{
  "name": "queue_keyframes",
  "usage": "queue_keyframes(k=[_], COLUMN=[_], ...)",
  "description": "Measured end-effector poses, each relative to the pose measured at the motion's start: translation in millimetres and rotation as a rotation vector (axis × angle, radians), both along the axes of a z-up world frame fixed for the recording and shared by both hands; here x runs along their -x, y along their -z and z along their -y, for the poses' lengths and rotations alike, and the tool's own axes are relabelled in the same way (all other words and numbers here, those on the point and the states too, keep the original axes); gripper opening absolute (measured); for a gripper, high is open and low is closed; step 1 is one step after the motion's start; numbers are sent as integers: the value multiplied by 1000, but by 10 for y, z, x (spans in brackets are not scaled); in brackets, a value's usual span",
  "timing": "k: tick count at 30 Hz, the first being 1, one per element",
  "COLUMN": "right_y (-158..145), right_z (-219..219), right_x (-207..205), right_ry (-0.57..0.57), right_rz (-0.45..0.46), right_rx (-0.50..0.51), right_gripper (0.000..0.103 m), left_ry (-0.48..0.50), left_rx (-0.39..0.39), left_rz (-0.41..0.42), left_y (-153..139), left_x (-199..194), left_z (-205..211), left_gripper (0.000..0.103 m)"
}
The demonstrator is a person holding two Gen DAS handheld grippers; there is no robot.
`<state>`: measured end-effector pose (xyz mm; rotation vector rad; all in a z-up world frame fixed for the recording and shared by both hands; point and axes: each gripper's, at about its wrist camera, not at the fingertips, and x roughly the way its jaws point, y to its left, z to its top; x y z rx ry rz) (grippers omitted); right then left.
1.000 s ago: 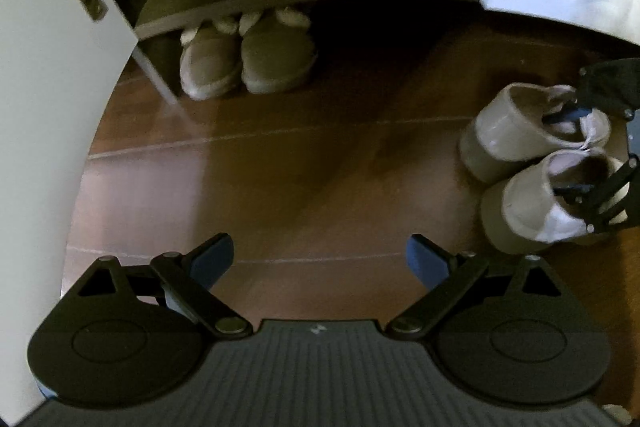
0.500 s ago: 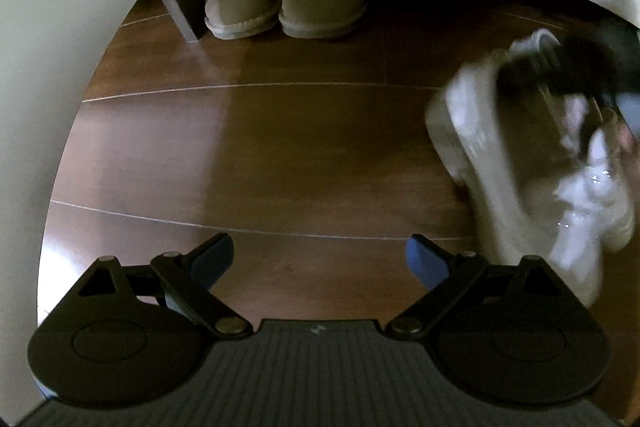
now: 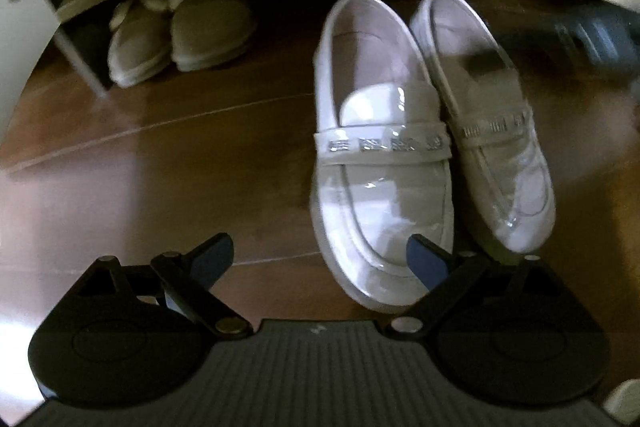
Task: Organize scattered shoes
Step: 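Lift the white loafers and carry them toward the cabinet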
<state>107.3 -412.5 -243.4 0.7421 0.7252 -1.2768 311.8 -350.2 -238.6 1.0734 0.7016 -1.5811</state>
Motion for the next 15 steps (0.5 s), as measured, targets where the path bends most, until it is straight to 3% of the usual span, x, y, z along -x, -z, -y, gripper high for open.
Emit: queue_keyframes(k=[4,7,10,15], right_y=[315,438,457,450], right_z=[-259,-343,-372,-346], right_x=[78,118,148,158], right_ry=[1,-4,-19,-24], right_rz=[12,61,91,86], right_rx=[-78,-94,-94,-75], right_gripper=[83,66,65,65], left_ry=[96,133,158,114], left_rx=[73,94,117,84], left_rz=[12,-2,-15,-100], left_y=[58,75,116,159], left_x=[163,205,225,152], left_z=[-79,-93,-95,79], left_gripper=[80,67,66,71])
